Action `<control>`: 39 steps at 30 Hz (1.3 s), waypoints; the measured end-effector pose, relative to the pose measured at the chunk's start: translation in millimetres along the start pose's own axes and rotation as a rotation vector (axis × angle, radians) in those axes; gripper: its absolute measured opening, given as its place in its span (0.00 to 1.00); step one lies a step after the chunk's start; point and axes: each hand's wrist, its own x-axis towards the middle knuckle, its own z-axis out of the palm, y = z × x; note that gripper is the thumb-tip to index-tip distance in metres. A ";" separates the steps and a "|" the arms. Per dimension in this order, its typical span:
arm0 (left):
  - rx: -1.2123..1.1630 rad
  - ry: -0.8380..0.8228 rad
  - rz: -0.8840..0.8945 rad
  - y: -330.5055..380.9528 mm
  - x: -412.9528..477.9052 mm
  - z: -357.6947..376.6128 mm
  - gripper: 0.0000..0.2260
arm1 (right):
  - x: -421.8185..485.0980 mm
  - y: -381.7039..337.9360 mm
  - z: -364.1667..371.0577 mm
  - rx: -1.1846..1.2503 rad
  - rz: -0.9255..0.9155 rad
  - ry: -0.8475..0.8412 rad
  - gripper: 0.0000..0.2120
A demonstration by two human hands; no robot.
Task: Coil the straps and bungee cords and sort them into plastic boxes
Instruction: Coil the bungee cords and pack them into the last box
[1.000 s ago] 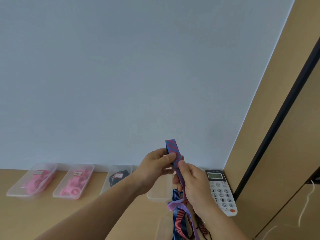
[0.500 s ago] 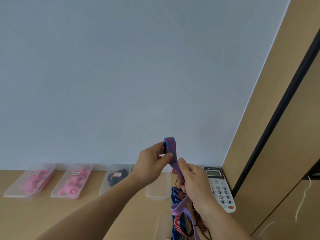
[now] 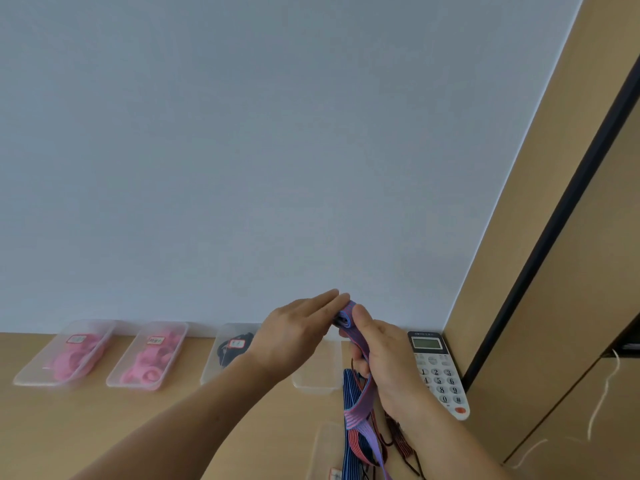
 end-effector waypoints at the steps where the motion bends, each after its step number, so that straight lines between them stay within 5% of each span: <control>1: -0.067 -0.010 -0.078 0.9 0.1 0.0 0.24 | -0.9 -0.2 0.1 0.020 -0.010 -0.006 0.24; 3: -0.382 -0.074 -0.423 6.9 1.3 -0.3 0.26 | -1.8 -2.8 -1.1 0.048 -0.050 -0.013 0.22; 6: -1.172 -0.216 -1.116 12.4 17.8 -7.9 0.19 | -2.2 -4.1 -1.3 0.021 -0.129 -0.046 0.19; 8: -1.384 -0.289 -1.221 14.4 25.8 -12.9 0.18 | -3.3 -1.7 -0.3 -0.009 -0.160 -0.072 0.18; 14: -1.304 -0.223 -1.050 17.3 27.1 -13.8 0.13 | -4.9 5.2 -3.0 -0.103 -0.123 -0.027 0.18; 22: -0.878 -0.157 -0.864 13.2 25.4 -7.8 0.05 | -3.0 8.1 -9.2 -0.093 -0.050 0.028 0.20; 33: -0.143 -0.106 -0.202 15.7 11.1 -9.0 0.16 | -8.6 -2.5 -2.7 -0.016 -0.006 -0.040 0.30; 39: -0.045 -0.046 -0.004 12.9 6.5 -3.8 0.21 | -10.6 -4.0 -2.5 0.021 0.017 -0.042 0.28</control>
